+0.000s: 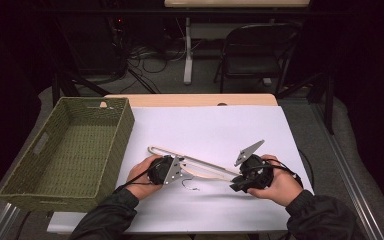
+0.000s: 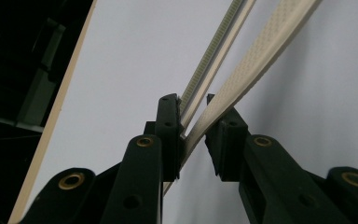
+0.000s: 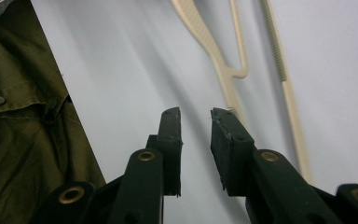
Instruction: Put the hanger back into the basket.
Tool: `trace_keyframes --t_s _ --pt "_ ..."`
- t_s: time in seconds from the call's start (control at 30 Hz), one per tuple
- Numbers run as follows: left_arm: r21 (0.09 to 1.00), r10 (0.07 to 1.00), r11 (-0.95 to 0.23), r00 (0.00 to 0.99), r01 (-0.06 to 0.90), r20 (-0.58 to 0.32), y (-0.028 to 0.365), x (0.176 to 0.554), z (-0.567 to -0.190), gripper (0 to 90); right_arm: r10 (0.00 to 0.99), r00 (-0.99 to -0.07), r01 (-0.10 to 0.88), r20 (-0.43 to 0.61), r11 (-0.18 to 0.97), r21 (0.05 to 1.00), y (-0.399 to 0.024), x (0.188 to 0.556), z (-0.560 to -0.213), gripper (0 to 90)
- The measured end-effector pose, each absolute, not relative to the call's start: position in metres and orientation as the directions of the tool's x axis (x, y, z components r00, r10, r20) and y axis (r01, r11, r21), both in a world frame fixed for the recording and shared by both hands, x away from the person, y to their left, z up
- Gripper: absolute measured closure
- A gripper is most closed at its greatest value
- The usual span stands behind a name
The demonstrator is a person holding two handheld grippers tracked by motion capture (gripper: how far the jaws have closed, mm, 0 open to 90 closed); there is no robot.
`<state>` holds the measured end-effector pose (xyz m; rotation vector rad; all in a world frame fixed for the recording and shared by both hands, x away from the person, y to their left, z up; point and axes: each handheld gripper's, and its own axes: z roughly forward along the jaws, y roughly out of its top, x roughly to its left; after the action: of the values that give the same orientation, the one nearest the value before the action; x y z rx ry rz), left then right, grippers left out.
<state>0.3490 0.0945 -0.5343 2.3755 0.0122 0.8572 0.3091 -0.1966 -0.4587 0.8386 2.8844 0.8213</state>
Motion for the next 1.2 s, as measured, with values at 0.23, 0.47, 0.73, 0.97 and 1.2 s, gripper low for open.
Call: trace_keyframes --t_s 0.23,0.47,0.73,0.97,1.2 --pt "0.499 0.192 -0.843 0.756 -0.2 0.626 0.091 0.358 -0.533 78.6 0.515 -0.85 0.495 0.111 0.709 0.502 -0.199 0.31 -0.462 72.8" --pt "0.427 0.192 -0.887 0.699 -0.177 0.689 0.09 0.37 -0.535 82.1 0.519 -0.847 0.502 0.113 0.711 0.492 -0.199 0.312 -0.468 72.2" --pt "0.39 0.184 -0.904 0.664 -0.175 0.724 0.086 0.372 -0.531 86.2 0.525 -0.843 0.509 0.119 0.708 0.49 -0.203 0.311 -0.473 72.2" --pt "0.402 0.221 -0.904 0.653 -0.141 0.725 0.088 0.371 -0.518 87.3 0.53 -0.84 0.515 0.115 0.714 0.475 -0.204 0.311 -0.476 72.3" --pt "0.405 0.247 -0.908 0.641 -0.109 0.726 0.091 0.372 -0.506 87.3 0.529 -0.84 0.516 0.119 0.712 0.476 -0.202 0.312 -0.476 72.3"
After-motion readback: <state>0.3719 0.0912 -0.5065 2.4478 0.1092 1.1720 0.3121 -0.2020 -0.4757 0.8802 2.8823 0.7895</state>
